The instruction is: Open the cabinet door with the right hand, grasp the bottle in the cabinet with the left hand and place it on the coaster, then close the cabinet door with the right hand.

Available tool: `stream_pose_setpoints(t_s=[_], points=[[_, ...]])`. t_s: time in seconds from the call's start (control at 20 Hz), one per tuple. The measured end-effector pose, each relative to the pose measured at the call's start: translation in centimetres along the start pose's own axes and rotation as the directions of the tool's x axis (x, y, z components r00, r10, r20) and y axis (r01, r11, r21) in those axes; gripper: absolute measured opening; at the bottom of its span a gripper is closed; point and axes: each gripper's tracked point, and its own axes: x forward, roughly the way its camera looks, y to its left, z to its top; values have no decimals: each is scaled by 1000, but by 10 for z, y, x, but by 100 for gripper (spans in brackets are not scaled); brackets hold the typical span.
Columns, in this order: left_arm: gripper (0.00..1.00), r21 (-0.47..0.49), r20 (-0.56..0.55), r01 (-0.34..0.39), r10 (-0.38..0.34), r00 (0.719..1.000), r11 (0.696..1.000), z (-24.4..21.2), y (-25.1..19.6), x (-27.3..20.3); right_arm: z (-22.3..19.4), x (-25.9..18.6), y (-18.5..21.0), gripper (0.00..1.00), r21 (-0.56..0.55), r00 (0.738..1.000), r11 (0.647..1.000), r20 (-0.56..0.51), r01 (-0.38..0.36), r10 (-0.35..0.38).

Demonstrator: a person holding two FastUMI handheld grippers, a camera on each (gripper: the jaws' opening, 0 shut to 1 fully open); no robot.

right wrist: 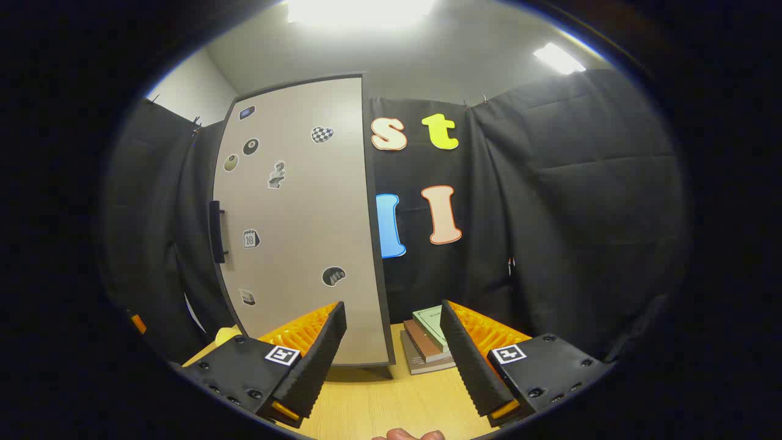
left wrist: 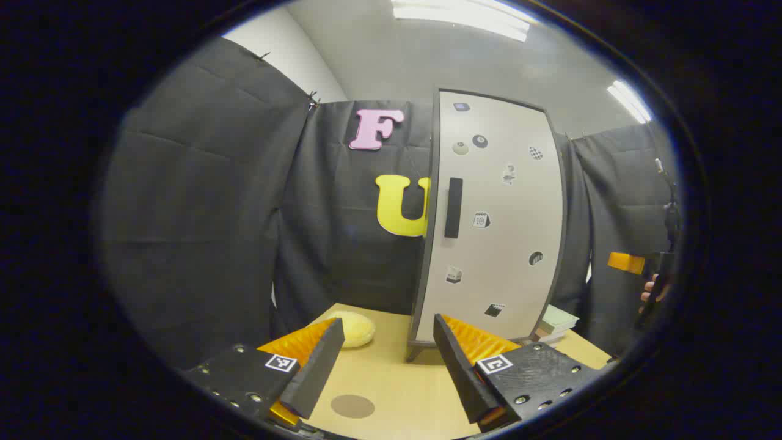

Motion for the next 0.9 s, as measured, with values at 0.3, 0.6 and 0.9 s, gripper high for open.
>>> stream_pose_setpoints(t_s=[0.3,0.6,0.9], points=[[86,7,12,-48,48,999,999,0,15,-8,4,-6,-9,98,13,999,999,8,34,-34],[87,-20,-15,-54,54,998,998,-11,14,-8,-4,-2,-9,98,33,999,999,-32,32,-31],[90,-16,-19,-59,59,998,998,-15,15,-9,7,4,6,98,-2,1000,1000,-27,-3,3]])
